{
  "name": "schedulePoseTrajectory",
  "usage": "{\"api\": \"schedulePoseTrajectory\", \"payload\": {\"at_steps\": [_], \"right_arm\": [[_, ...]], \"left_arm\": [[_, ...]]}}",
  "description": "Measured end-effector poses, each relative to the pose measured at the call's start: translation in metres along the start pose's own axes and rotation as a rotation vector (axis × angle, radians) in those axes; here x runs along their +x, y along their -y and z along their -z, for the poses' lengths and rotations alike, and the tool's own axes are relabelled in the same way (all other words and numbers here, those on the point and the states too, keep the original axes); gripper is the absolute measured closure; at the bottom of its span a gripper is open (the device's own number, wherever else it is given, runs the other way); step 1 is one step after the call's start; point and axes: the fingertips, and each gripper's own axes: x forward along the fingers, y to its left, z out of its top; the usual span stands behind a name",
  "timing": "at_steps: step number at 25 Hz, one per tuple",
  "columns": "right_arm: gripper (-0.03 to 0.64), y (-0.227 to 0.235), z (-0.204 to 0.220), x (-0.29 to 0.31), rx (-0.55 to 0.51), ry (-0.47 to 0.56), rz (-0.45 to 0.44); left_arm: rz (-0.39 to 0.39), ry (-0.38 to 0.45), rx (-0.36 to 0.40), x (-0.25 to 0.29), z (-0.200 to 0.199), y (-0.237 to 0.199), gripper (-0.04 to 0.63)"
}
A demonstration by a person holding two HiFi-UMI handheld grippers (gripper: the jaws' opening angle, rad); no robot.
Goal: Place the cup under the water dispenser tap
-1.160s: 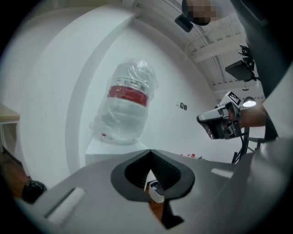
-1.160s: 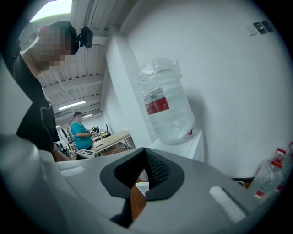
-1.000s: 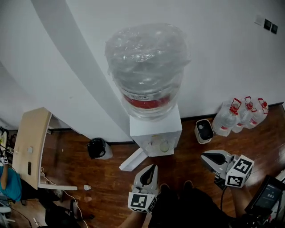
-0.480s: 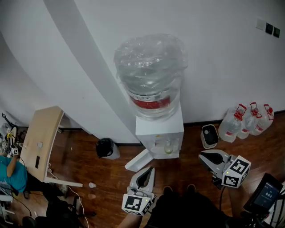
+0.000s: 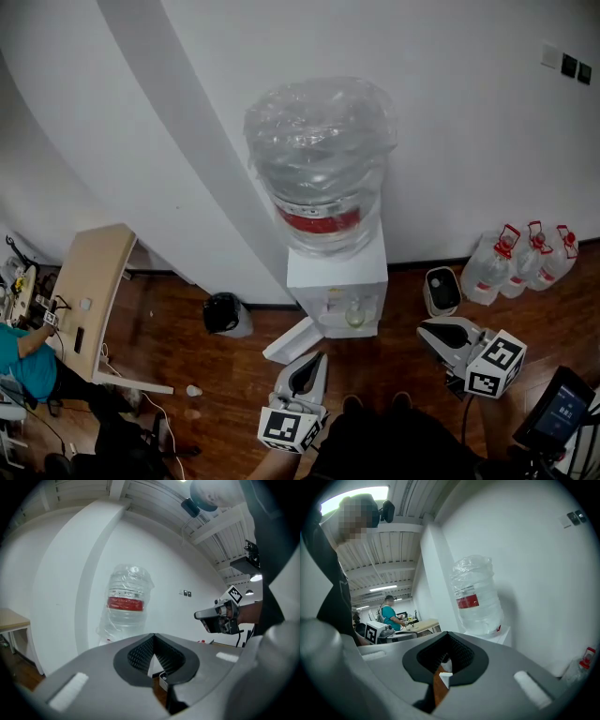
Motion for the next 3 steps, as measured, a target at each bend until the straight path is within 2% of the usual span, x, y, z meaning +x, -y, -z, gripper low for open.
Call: {"api": "schedulePoseTrajectory", "payload": {"at_steps": [3], "right_arm": [[0.617, -0.0004, -0.0001, 0.0011, -0.002, -0.004, 0.004]], "left_arm": [[-0.002, -0.006, -0.009, -0.0004, 0.0029, -0.0018, 0.581]]}}
